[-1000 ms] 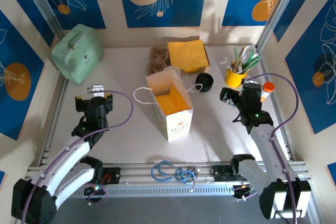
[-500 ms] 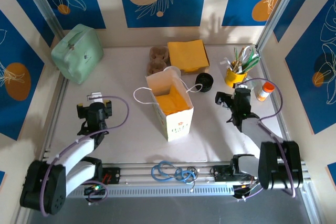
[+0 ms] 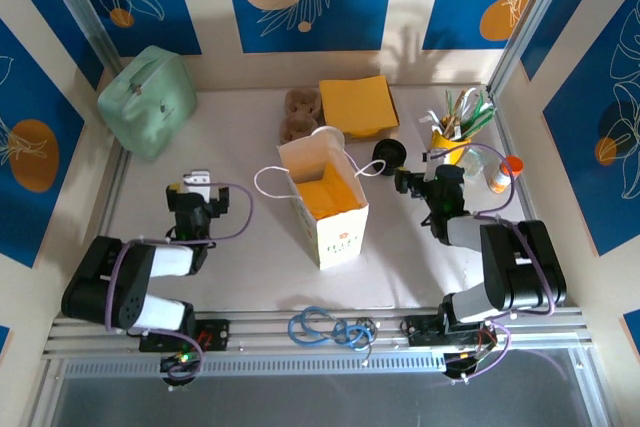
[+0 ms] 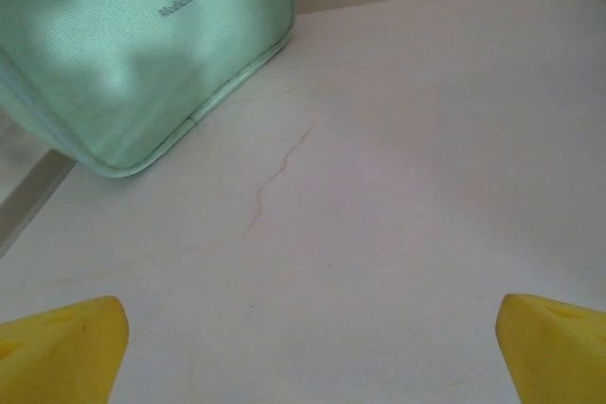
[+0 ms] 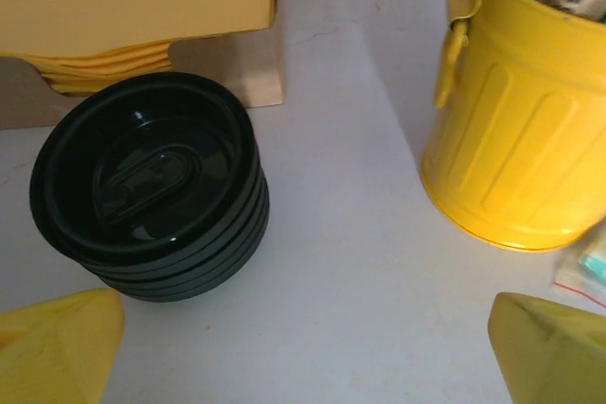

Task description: Pack the takeout coffee

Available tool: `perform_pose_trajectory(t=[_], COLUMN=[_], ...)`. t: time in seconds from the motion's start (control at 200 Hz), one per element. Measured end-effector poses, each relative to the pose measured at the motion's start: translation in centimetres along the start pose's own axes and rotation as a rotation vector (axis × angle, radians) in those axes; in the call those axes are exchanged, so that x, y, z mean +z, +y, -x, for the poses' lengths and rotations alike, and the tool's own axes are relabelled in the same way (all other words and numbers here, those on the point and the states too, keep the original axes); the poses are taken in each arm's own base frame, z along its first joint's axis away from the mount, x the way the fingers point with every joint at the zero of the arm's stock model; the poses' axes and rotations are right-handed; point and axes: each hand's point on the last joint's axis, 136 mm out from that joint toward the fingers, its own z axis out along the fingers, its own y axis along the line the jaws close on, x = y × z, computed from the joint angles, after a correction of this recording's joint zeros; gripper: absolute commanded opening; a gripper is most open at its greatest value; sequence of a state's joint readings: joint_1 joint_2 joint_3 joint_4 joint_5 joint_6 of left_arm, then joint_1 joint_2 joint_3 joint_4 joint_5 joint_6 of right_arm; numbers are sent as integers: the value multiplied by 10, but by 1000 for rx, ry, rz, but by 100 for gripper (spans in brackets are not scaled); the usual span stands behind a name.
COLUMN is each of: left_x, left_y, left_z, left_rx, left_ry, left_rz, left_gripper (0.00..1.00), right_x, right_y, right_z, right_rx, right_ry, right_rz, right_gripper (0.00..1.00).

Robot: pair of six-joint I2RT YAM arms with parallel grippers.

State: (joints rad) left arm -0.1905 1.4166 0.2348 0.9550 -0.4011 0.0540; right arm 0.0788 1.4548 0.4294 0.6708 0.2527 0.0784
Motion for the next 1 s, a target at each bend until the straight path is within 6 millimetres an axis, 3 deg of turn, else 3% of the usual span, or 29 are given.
perform_pose_trajectory(t=[0.145, 0.35, 0.59, 1.0], left_x=[9, 14, 27, 28], left_y=[-9, -15, -14, -14], left_z=[-5, -8, 8, 2], left_rx=[11, 23, 12, 20], left_ry=[-14, -32, -42, -16], left_rz=[-32, -55, -42, -43], left_gripper=[99, 99, 99, 99], right_x=[2, 6, 6, 6], right_y=[1, -16, -13, -13], right_z=[6, 0, 0, 2], right_rx=[1, 46, 50, 49], right_ry=[-29, -32, -39, -47], right_rz=[15, -11, 8, 12], right_gripper=[99, 99, 99, 99])
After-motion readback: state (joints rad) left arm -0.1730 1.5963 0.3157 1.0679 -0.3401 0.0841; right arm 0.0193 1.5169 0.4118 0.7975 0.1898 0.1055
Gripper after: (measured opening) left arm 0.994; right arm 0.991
